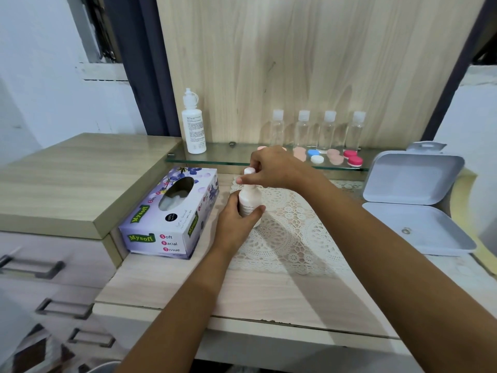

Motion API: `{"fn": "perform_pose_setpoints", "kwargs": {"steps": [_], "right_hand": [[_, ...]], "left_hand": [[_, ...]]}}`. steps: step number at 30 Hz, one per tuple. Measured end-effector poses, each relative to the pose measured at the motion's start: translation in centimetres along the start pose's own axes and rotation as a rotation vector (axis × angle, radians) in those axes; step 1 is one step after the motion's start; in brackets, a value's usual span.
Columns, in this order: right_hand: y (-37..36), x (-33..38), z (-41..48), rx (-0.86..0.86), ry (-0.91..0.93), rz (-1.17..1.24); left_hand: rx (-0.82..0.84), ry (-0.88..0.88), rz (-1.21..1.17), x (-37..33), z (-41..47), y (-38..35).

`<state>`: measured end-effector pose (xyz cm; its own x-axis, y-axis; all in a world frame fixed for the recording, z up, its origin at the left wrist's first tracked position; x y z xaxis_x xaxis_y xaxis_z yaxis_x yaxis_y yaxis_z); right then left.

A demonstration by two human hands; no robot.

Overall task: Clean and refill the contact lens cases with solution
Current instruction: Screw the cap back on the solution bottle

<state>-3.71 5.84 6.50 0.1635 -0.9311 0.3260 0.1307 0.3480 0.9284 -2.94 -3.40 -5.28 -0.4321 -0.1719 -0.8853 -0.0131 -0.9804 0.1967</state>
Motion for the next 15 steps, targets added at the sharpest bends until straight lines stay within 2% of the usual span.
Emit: {"fn": "perform_pose_setpoints", "kwargs": {"steps": [2,6,15], "right_hand": [[0.0,0.1,-0.2,0.017,0.015,0.009],[0.2,0.7,-0.9,0.168,0.091,0.101],[-0.2,0.3,0.3,0.059,0.004,-0.082]], "left_hand": [[-0.001,0.004,-0.004,0.1,0.0,0.0],[0.0,-0.004,0.009,-0.1,0.0,0.0],[-0.008,-0.001,0.02,0.0,0.0,0.0]]}}
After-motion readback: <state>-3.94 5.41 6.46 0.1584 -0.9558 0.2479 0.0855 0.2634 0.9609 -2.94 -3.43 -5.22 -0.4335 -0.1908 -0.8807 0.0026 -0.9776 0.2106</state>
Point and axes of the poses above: each hand's wrist, its own z-axis towards the middle knuckle, its own y-axis out of the back of the hand, x = y × z, the point moved 8 cm from there along z, towards the middle knuckle, and after that the axes turned 9 degrees about -y, right-handed, at the moved point
